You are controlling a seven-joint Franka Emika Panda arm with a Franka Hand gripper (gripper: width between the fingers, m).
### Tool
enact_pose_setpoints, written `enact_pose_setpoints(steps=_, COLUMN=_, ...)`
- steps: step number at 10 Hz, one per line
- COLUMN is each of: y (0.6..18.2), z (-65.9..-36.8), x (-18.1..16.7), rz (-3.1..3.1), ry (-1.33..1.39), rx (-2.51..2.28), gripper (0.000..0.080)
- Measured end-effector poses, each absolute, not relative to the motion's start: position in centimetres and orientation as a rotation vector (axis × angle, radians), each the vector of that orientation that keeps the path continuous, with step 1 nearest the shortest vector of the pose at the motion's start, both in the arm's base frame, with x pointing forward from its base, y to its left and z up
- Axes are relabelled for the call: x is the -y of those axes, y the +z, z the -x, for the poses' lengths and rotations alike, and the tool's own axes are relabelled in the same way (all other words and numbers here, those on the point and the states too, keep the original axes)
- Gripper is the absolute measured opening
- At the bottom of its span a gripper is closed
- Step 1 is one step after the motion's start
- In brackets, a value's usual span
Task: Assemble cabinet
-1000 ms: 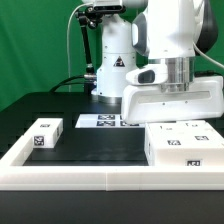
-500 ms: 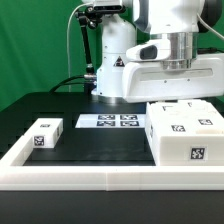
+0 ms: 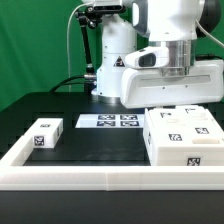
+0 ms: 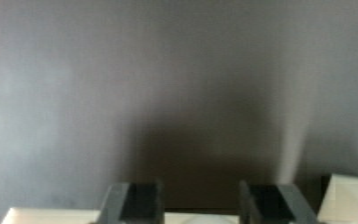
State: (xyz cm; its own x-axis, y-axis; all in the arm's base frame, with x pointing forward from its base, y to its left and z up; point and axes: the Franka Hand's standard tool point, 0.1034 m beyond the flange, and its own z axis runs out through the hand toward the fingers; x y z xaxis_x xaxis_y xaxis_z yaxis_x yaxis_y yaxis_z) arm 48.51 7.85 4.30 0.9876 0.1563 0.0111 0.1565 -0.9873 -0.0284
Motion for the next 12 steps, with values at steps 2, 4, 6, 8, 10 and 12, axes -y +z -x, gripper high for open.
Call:
enact_pose_setpoints(steps=2, y=5.4, z=-48.5, x=-7.7, rz=3.104, ry=0.111, rx=0.234, gripper=0.0206)
enact_pose_setpoints(steps=4, y=7.4, z=-49.6, x=-7.4, rz=3.098, ry=0.202, rx=0.211, gripper=0.0206)
enact_pose_setpoints(steps=6, y=7.4, z=-49.7, x=-7.5, rz=3.096, ry=0.206, rx=0.207, gripper=0.0206)
enact_pose_setpoints(steps=8, y=7.2, z=-49.4, x=-7.5, rz=3.095, ry=0.226, rx=0.207, gripper=0.0206)
enact_pose_setpoints(steps=10, y=7.8, z=-49.0, x=-7.5, rz=3.083, ry=0.381, rx=0.193, gripper=0.0206)
enact_pose_setpoints(steps=12, y=8.2, z=-49.4, x=-7.6, rz=3.068, ry=0.474, rx=0.187, gripper=0.0206)
